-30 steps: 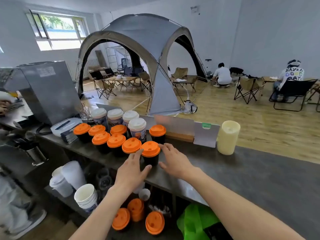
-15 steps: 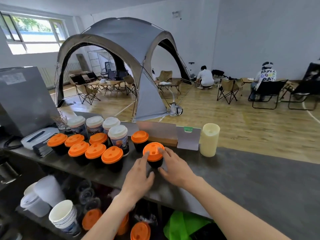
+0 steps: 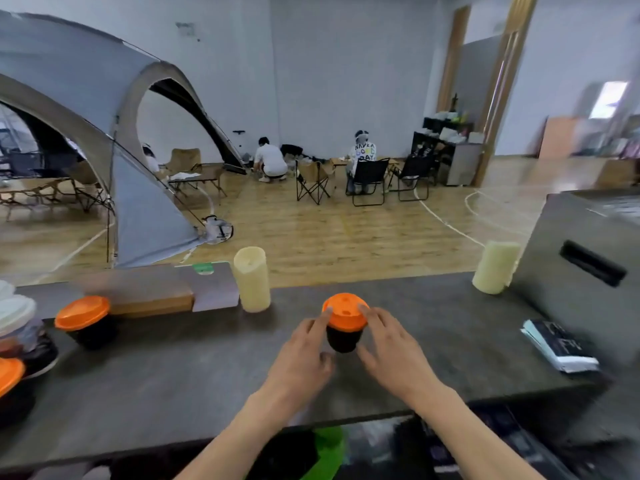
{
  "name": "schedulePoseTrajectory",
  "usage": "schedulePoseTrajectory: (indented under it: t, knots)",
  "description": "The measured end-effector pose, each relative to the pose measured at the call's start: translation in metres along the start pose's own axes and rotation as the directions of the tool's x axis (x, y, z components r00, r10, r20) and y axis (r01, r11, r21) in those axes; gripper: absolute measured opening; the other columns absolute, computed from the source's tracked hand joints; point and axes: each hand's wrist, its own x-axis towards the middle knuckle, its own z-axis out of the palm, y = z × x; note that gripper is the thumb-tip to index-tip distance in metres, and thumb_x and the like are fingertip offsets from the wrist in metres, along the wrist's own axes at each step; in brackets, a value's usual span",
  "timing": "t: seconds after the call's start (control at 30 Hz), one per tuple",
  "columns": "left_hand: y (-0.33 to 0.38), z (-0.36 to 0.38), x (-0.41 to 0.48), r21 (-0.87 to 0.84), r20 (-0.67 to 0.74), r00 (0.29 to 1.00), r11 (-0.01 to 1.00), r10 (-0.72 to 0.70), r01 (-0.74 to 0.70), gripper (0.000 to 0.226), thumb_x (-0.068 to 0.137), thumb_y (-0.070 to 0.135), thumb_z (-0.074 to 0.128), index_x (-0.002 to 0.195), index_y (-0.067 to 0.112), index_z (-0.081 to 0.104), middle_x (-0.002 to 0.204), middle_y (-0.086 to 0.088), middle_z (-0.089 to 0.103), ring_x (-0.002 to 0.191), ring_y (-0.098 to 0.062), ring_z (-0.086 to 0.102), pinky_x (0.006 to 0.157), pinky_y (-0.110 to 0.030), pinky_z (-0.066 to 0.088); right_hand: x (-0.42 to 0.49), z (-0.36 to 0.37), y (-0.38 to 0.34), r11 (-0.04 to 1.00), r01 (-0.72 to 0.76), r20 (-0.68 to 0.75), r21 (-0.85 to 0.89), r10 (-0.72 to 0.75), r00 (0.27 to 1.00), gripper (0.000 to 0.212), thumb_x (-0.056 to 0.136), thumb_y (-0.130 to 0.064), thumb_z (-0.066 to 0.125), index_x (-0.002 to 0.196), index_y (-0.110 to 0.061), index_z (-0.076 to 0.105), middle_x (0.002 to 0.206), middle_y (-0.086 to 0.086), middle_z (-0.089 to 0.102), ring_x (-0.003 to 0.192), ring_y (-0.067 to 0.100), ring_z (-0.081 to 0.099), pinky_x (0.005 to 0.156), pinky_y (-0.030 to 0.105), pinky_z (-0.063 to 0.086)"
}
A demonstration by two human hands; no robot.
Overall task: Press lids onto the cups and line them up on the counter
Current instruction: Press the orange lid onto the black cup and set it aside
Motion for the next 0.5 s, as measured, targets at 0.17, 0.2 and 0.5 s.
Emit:
schedulePoseTrajectory:
  t: [0.17,0.2,0.5]
  knots:
    - [0.014,0.021,-0.008,-0.005,0.038,0.999,1.0,-0.018,0.018,0.082,0.086,0.008,0.056,0.16,0.026,0.026,0.135,-0.002,0.052,0.119,-0.025,0.056,0.097,-0.032,0.044,-0.021,0.001,0.023,1.0,-0.02,0.016,0.014,0.019,1.0,0.07,0.093,-0.026,0.058,0.156,-0.02,0.028,0.151,0.002,0.04,0.137,0.02,0.043,0.106,0.027,0.038]
    - [0.014,0.023,-0.011,0.006,0.035,0.999,1.0,-0.024,0.024,0.081,0.085,0.007,0.056,0.16,0.025,0.028,0.135,-0.002,0.054,0.121,-0.024,0.056,0.099,-0.032,0.043,-0.024,0.003,0.025,1.0,-0.018,0.035,0.017,0.017,0.999,0.07,0.093,-0.026,0.057,0.157,-0.022,0.027,0.153,0.001,0.038,0.139,0.019,0.04,0.107,0.026,0.037]
    - [0.02,0.017,-0.018,0.14,-0.082,0.995,0.988,-0.056,0.067,0.073,0.086,0.016,0.056,0.154,0.032,0.035,0.135,0.003,0.055,0.125,-0.02,0.054,0.097,-0.032,0.046,-0.029,0.004,0.031,0.999,0.036,0.066,0.014,-0.037,0.997,0.077,0.091,-0.024,0.055,0.159,-0.029,0.019,0.159,-0.003,0.03,0.145,0.016,0.033,0.11,0.027,0.036]
